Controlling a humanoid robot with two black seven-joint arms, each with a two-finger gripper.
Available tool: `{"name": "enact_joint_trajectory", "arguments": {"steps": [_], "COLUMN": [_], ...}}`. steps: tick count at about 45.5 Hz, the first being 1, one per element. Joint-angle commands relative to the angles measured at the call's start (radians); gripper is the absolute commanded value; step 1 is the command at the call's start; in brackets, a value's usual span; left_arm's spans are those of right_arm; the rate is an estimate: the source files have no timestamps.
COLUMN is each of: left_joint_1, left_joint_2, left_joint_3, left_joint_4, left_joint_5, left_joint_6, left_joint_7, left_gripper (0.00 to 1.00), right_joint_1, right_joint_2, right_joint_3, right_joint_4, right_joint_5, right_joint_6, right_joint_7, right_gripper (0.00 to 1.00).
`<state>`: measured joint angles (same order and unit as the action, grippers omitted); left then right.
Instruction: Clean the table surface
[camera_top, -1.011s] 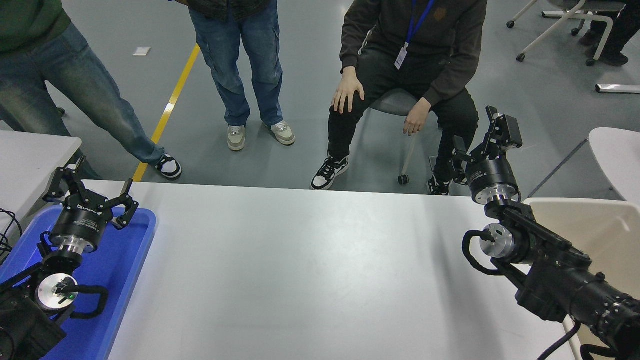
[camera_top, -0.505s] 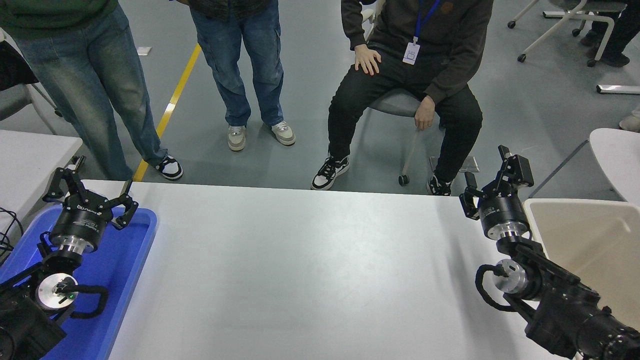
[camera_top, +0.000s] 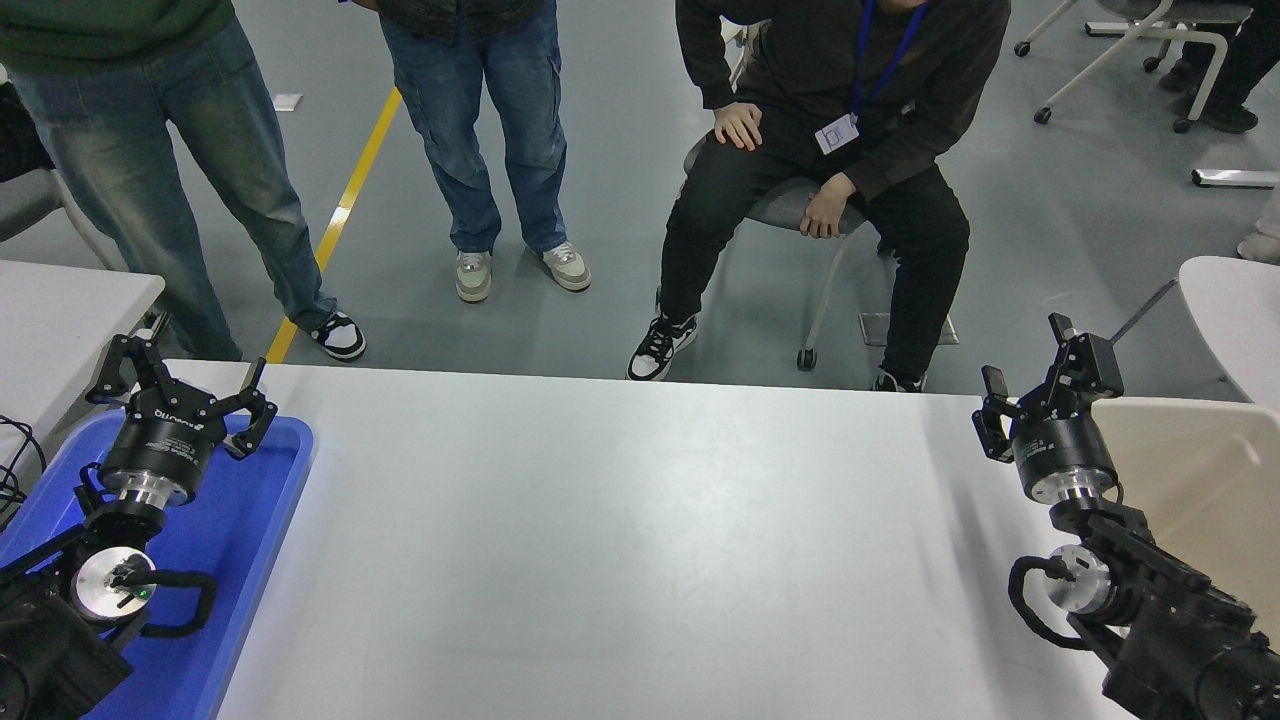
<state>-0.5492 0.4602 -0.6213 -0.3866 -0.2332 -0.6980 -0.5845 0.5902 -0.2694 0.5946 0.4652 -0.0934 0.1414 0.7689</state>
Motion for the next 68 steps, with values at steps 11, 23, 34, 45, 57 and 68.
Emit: {"name": "enact_joint_trajectory", "arguments": {"steps": [11, 23, 34, 45, 57, 68], "left_joint_1": [0.0, 0.0, 0.0, 0.0, 0.0, 0.0], "left_joint_2": [0.0, 0.0, 0.0, 0.0, 0.0, 0.0], "left_joint_3": [0.0, 0.0, 0.0, 0.0, 0.0, 0.0], "left_joint_4": [0.0, 0.0, 0.0, 0.0, 0.0, 0.0], "left_joint_5": [0.0, 0.0, 0.0, 0.0, 0.0, 0.0], "left_joint_6": [0.0, 0.0, 0.0, 0.0, 0.0, 0.0], "left_joint_7": [0.0, 0.0, 0.0, 0.0, 0.0, 0.0], "left_gripper": [1.0, 1.0, 1.0, 1.0, 1.0, 1.0], "right_joint_1": [-0.003, -0.001, -0.003, -0.006, -0.009, -0.009], "right_joint_2": [-0.01, -0.01, -0.011, -0.01, -0.013, -0.016], "right_joint_3": [-0.001, -0.002, -0.004, -0.006, -0.007, -0.007], "right_joint_4": [-0.01, -0.011, -0.013, -0.011, -0.014, -0.014], "right_joint_5": [-0.003, -0.006, -0.006, -0.006, -0.017, -0.037], "right_joint_6": [0.02, 0.02, 0.02, 0.02, 0.037, 0.046], "right_joint_7": [0.001, 0.001, 0.001, 0.001, 0.001, 0.001], "right_gripper": [0.99, 0.99, 0.99, 0.99, 0.99, 0.99]}}
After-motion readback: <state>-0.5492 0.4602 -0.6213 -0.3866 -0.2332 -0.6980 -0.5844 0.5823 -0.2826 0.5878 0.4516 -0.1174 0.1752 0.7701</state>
